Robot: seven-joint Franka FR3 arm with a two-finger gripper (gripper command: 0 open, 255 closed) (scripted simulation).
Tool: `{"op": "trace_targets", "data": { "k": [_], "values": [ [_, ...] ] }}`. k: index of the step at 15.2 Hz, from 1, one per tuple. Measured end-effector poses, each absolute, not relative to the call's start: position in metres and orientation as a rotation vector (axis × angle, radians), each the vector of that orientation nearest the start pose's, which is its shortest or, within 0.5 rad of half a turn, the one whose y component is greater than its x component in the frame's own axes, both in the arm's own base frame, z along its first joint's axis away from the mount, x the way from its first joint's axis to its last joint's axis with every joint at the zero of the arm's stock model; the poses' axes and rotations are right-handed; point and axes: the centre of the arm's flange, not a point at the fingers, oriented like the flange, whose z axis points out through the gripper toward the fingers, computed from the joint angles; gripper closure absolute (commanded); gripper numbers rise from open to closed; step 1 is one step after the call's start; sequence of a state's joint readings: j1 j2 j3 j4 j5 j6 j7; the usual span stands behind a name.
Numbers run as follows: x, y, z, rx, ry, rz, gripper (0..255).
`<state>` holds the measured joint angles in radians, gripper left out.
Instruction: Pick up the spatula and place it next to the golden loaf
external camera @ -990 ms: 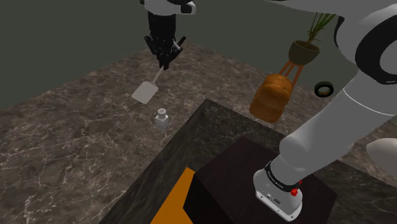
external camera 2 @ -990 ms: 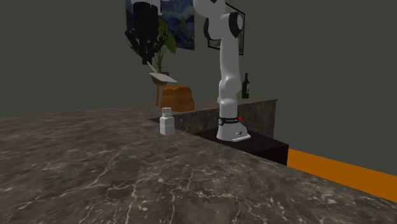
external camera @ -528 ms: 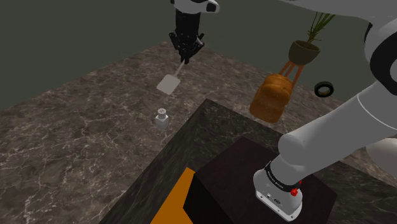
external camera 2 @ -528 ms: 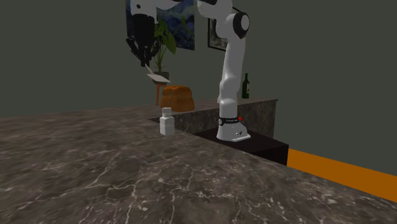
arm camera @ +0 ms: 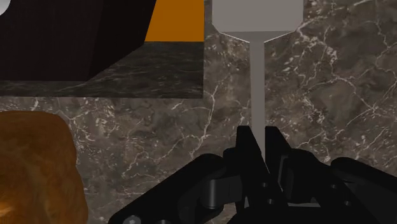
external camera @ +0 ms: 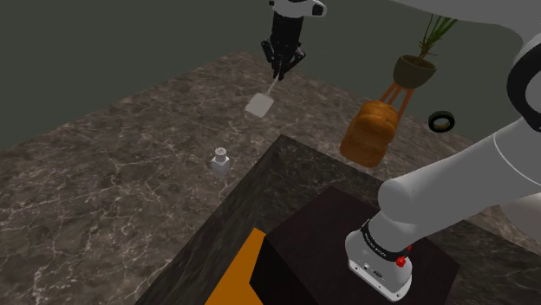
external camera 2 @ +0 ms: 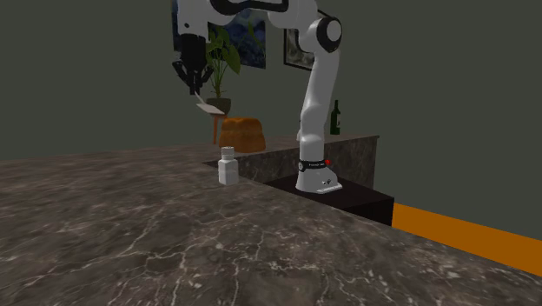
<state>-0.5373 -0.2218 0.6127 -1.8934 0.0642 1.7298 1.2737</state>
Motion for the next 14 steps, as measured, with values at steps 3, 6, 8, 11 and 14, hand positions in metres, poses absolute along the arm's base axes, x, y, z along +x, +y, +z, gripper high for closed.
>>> {"op": "trace_targets", "data": {
  "k": [3, 6, 8, 11, 14],
  "values": [
    [0.507, 0.028, 0.578, -2.606, 1.818, -0.087, 255],
    [0.507, -0.011, 0.58, -2.606, 1.818, -0.087, 255],
    [0.508, -0.042, 0.582, -2.606, 1.818, -0.087, 255],
    [0.507, -0.077, 0.579, -2.607, 1.818, -0.086, 255],
    [0.51, -0.116, 0.58, -2.606, 1.817, -0.086, 255]
  ]
}}
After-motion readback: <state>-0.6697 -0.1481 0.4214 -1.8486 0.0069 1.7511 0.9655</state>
